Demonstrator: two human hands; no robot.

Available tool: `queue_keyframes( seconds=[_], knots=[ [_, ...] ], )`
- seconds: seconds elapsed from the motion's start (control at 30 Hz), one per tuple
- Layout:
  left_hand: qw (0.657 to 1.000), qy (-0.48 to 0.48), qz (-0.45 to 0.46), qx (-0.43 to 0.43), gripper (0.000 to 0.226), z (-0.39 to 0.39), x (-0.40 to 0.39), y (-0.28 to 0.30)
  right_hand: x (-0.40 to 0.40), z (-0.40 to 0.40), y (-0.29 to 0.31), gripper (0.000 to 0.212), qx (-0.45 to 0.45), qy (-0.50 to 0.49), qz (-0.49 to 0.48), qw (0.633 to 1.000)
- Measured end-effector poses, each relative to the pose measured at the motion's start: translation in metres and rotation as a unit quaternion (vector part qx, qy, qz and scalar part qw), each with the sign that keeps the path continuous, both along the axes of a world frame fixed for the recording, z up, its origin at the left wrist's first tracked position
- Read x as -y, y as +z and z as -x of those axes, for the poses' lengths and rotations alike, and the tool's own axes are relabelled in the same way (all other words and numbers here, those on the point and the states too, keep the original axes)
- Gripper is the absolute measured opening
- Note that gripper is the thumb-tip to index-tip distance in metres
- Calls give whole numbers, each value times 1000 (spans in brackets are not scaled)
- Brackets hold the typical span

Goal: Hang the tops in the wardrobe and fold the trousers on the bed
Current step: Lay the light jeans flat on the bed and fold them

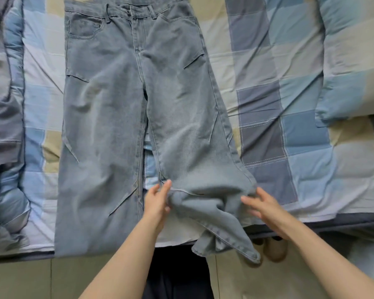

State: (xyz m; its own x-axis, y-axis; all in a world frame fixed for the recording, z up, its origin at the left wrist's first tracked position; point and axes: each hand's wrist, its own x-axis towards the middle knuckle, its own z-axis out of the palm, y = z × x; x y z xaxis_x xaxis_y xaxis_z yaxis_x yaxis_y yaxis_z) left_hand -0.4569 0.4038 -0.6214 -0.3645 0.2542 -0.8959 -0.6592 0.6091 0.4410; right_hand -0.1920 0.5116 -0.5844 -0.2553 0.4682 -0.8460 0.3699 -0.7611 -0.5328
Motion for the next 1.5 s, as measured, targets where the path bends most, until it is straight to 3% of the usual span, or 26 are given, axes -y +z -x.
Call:
queue_keyframes(
  seconds=[0.07, 0.1, 0.2, 0.37, 0.47, 0.53, 0.57, 0.6, 0.67, 0.7, 0.77, 0.83, 0.93, 1.0, 1.07, 1.1, 1.17, 1.2, 1.23, 1.33, 1.4, 1.5],
  knots=[
    [994, -40, 1, 98, 56, -27, 18, -2, 13, 7, -8, 36, 55, 147, -12, 988],
    [990, -60, -3, 124, 54, -40, 26, -1, 16, 11, -8, 35, 68, 166, -19, 984],
    [982, -67, -33, 173, 40, -69, 53, -1, 26, 17, 3, 32, 37, 112, -17, 993],
    [940, -141, -62, 304, 36, -76, 78, 20, 48, -4, 23, 42, -18, 157, -10, 987],
    [922, -232, -43, 306, 34, -60, 86, 23, 47, -23, 31, 35, -19, 125, 55, 990],
    [932, -292, -14, 215, 33, -46, 90, 20, 44, -33, 34, 20, 29, 157, 40, 986],
    [932, -338, 2, 130, 33, -39, 91, 17, 42, -39, 33, 12, 82, 225, 6, 971],
    [917, -398, 21, 32, 33, -33, 93, 13, 41, -49, 26, 23, 161, 334, -48, 928],
    [862, -492, 53, -109, 35, -23, 98, 3, 40, -62, 12, 41, 319, 507, -121, 791],
    [844, -518, 63, -121, 36, -20, 102, -2, 40, -67, 6, 40, 358, 524, -130, 762],
    [827, -551, 80, -84, 42, -17, 111, -10, 42, -69, -2, 31, 363, 506, -123, 773],
    [829, -548, 96, -58, 44, -16, 115, -15, 46, -56, -10, 19, 313, 452, -116, 827],
    [846, -522, 91, -57, 17, -18, 114, -19, 52, -24, -22, 36, 264, 289, -57, 918],
    [853, -515, 85, -20, 4, -21, 111, -18, 56, -10, -29, 37, 264, 242, -7, 934],
    [841, -531, 102, -1, 9, -20, 110, -16, 55, -5, -32, 25, 317, 371, -1, 873],
    [808, -576, 122, -21, 8, -15, 108, -15, 53, 0, -30, 21, 364, 452, 4, 815],
    [699, -682, 187, -108, 18, -3, 99, -8, 48, 14, -21, 33, 456, 540, -16, 708],
    [671, -699, 199, -148, 23, 4, 93, -3, 44, 25, -16, 34, 473, 544, -56, 691],
    [679, -684, 194, -181, 22, 14, 87, 0, 40, 36, -13, 30, 464, 536, -122, 695],
    [775, -540, 139, -297, 11, 62, 66, 10, 36, 83, -12, 16, 329, 489, -270, 762],
    [804, -440, 127, -379, 9, 106, 61, 11, 42, 119, -10, 17, 250, 441, -251, 825],
    [805, -332, 190, -453, 18, 170, 71, 1, 54, 170, -20, 20, 229, 394, -231, 860]
  ],
)
